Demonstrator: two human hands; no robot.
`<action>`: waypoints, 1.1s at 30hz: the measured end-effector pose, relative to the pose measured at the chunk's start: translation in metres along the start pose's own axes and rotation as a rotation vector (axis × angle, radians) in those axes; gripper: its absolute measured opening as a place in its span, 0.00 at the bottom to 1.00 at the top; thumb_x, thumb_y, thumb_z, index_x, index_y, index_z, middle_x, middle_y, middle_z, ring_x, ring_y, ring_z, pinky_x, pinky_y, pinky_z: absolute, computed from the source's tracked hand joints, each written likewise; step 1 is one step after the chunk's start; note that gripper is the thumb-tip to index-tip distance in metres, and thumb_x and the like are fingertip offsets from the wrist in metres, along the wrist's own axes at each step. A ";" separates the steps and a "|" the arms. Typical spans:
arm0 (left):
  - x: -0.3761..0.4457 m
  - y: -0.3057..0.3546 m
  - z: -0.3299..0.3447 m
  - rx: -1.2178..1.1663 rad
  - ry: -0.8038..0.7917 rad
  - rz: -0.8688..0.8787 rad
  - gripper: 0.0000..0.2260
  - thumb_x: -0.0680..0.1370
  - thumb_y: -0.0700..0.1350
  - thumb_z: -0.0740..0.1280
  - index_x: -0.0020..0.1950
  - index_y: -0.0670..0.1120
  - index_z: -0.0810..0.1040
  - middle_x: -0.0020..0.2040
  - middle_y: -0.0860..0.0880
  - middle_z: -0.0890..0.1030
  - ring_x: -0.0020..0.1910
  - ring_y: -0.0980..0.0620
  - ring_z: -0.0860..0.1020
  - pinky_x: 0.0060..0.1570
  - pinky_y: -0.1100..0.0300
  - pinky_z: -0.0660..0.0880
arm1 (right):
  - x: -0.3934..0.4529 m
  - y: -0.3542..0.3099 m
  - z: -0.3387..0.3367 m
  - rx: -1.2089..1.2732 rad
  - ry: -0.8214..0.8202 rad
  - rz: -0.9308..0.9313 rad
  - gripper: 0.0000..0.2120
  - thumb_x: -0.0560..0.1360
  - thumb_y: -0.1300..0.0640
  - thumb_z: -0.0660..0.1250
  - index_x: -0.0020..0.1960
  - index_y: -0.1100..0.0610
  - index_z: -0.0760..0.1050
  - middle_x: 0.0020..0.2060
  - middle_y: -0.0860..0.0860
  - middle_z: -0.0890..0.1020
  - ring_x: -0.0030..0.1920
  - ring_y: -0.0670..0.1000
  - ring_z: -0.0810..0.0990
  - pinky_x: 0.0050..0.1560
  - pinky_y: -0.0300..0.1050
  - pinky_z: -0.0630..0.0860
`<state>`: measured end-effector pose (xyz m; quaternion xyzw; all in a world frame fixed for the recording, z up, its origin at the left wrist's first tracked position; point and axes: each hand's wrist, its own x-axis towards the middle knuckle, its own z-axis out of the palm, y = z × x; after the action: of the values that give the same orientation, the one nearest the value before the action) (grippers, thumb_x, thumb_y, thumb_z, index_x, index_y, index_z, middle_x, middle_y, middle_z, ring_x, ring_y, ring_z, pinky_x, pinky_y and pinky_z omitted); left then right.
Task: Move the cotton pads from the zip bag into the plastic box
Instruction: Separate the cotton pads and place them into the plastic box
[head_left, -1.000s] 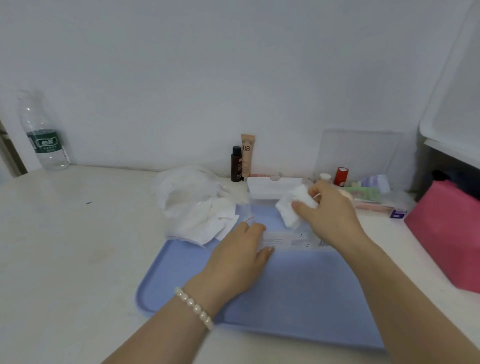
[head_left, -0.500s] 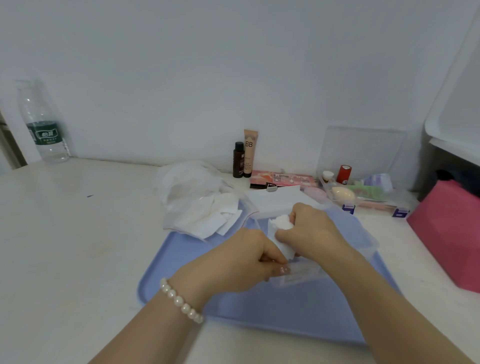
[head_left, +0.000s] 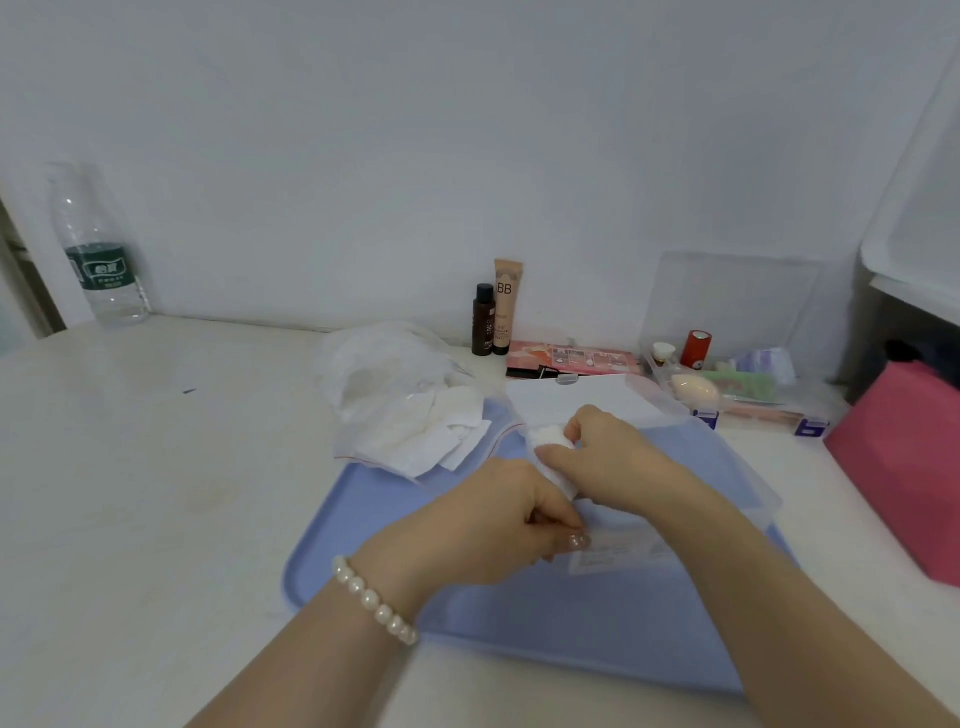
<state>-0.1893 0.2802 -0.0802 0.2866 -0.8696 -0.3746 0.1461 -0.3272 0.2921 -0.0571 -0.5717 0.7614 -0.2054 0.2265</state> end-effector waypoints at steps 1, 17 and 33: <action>0.000 0.000 0.000 0.001 -0.001 -0.003 0.07 0.77 0.42 0.67 0.51 0.44 0.84 0.32 0.58 0.76 0.28 0.65 0.73 0.34 0.73 0.70 | -0.002 -0.001 -0.006 0.058 -0.069 0.004 0.12 0.76 0.53 0.62 0.54 0.61 0.68 0.43 0.53 0.75 0.43 0.53 0.76 0.42 0.47 0.73; -0.008 0.004 -0.025 -0.176 0.454 0.085 0.05 0.68 0.48 0.73 0.35 0.55 0.79 0.22 0.56 0.71 0.23 0.60 0.67 0.29 0.64 0.67 | -0.006 0.002 -0.027 0.195 -0.056 0.028 0.11 0.80 0.49 0.56 0.52 0.56 0.70 0.51 0.55 0.78 0.46 0.57 0.82 0.52 0.53 0.79; -0.033 -0.009 -0.077 0.305 0.999 0.130 0.10 0.61 0.55 0.67 0.40 0.54 0.75 0.54 0.56 0.71 0.55 0.59 0.62 0.56 0.60 0.57 | -0.007 0.009 -0.022 -0.171 -0.061 -0.113 0.30 0.60 0.57 0.80 0.52 0.49 0.64 0.39 0.46 0.72 0.37 0.47 0.71 0.34 0.40 0.67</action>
<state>-0.1232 0.2518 -0.0365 0.3936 -0.7546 -0.0515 0.5224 -0.3452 0.3023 -0.0437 -0.6368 0.7356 -0.1345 0.1878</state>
